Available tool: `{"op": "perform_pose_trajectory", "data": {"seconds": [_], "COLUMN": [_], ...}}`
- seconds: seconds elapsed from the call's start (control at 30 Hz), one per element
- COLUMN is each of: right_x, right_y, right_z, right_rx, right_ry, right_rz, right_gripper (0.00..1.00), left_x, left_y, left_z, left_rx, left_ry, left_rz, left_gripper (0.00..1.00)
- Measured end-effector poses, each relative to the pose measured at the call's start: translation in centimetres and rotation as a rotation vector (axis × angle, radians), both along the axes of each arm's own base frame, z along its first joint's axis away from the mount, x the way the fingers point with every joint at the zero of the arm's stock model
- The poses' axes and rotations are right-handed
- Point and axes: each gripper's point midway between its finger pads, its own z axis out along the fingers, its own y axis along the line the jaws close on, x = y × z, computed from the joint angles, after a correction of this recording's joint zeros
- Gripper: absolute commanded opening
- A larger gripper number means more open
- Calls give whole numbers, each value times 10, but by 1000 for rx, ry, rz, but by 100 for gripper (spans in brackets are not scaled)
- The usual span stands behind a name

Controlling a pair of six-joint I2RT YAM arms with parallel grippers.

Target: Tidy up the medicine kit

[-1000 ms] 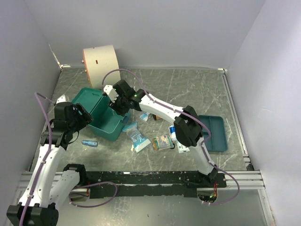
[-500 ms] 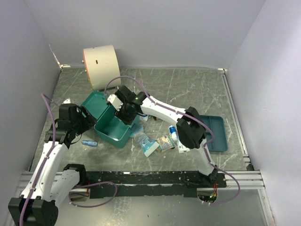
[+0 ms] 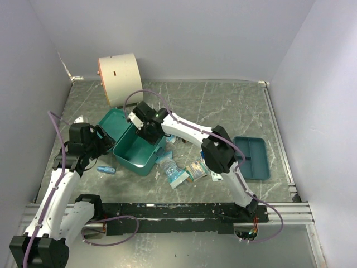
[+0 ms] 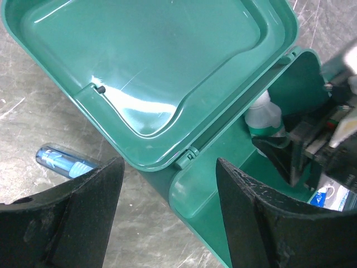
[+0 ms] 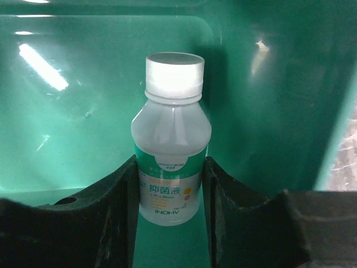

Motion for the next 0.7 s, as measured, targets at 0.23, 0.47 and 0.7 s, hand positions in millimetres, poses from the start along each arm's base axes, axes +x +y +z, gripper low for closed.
{"op": "perform_pose_trajectory", "data": {"seconds": [0.23, 0.47, 0.7], "right_x": [2, 3, 3], "right_y": [-11, -15, -11], "right_z": [-33, -30, -27], "right_rx": [-89, -102, -76], "right_ry": [17, 26, 36], "right_rz": [-28, -55, -55], "right_gripper": [29, 49, 54], "left_x": [1, 1, 1], "left_y": [0, -1, -2], "left_z": [2, 3, 4], "left_rx": [-1, 0, -1], "left_ry": [-9, -15, -19], "left_rz": [0, -2, -7], "left_gripper": [77, 77, 78]}}
